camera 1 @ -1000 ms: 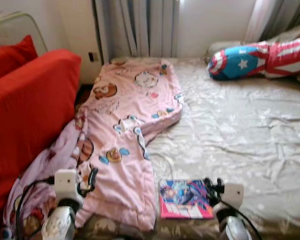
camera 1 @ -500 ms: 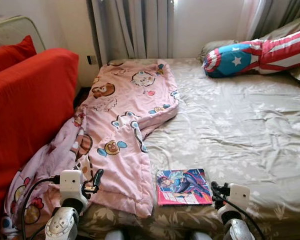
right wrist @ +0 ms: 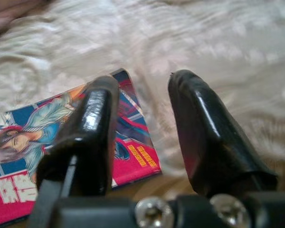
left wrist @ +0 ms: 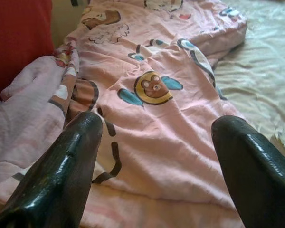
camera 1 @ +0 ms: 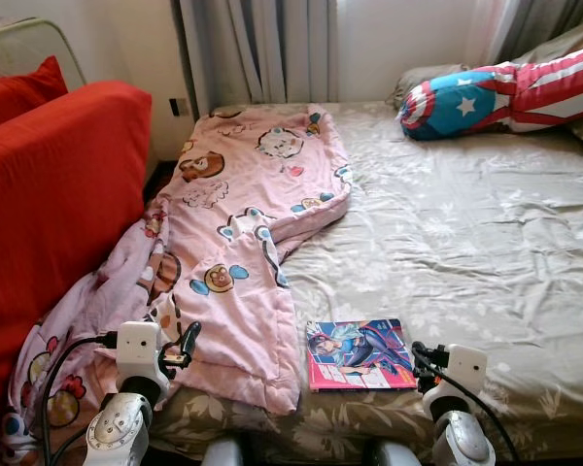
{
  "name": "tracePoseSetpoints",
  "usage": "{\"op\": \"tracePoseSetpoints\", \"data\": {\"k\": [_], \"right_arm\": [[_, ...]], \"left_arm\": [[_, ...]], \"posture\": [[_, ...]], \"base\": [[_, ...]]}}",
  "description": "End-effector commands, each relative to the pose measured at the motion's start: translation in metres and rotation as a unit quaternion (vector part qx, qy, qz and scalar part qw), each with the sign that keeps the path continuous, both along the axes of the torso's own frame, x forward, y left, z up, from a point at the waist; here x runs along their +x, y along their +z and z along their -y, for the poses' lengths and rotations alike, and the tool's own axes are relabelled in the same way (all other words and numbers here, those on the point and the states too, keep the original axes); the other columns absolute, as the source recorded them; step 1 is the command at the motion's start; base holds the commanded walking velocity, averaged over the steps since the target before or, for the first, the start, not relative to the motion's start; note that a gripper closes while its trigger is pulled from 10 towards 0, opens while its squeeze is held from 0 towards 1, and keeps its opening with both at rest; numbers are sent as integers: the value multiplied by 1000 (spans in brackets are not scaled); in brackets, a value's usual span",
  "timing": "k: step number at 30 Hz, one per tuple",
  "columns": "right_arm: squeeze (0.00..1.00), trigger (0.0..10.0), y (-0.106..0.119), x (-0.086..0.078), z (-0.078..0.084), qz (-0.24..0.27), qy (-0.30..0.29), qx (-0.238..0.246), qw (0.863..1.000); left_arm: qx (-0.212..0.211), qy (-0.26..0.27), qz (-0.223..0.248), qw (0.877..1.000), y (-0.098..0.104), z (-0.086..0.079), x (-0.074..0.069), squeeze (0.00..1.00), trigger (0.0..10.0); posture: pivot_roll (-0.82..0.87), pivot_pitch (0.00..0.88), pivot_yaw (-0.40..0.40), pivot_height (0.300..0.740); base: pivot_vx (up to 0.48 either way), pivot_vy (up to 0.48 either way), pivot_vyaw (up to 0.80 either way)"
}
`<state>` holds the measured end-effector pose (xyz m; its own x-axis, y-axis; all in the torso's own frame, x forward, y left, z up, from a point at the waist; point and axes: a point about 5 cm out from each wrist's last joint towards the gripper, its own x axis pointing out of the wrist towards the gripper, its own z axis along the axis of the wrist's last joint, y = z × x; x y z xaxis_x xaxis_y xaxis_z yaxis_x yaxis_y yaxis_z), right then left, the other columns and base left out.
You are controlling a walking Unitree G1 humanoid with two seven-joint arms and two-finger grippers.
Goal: Clean up the room
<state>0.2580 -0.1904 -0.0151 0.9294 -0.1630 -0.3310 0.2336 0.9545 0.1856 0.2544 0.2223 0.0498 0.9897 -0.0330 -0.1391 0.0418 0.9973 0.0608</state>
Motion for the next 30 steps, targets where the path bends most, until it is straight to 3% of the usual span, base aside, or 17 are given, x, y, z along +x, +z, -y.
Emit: {"op": "tracePoseSetpoints", "data": {"k": [1,12,13,14,22,27,28,29,30], "right_arm": [[0,10000,-2,1,4,-12,-16,12,1000],[0,10000,-8,3,12,-53,-59,83,993],[769,10000,-11,1,12,-61,-55,80,993],[1000,10000,-12,0,11,-63,-53,87,993],[1000,10000,-16,-2,1,-64,-38,128,989],[1000,10000,-10,6,-2,-48,-45,134,989],[769,10000,-9,7,-4,-44,-46,139,988],[769,10000,-8,8,-4,-42,-44,141,988],[0,10000,-8,9,-5,-42,-43,141,988]], "left_arm": [[9,-2,6,1000,7,-5,4,0,10000],[18,-12,-4,1000,14,-11,-5,0,10000],[20,-18,-7,1000,13,-9,-8,0,10000],[21,-20,-8,1000,13,-8,-8,0,10000],[39,-18,-9,999,21,-14,-15,0,10000],[51,-17,-28,998,21,-22,-30,0,10000],[58,-20,-35,997,19,-24,-35,0,10000],[62,-22,-39,997,18,-25,-37,0,10000],[63,-21,-41,997,17,-25,-39,0,10000]], "posture": [[92,14,62,605],[123,105,118,605],[123,114,120,605],[123,130,118,605],[196,193,116,605],[219,210,141,605],[219,208,144,605],[219,207,147,605],[219,206,148,605]], "base": [[0,0,0],[0,0,0],[0,0,0],[0,0,0],[0,0,0],[0,0,0],[0,0,0],[0,0,0],[0,0,0]]}}
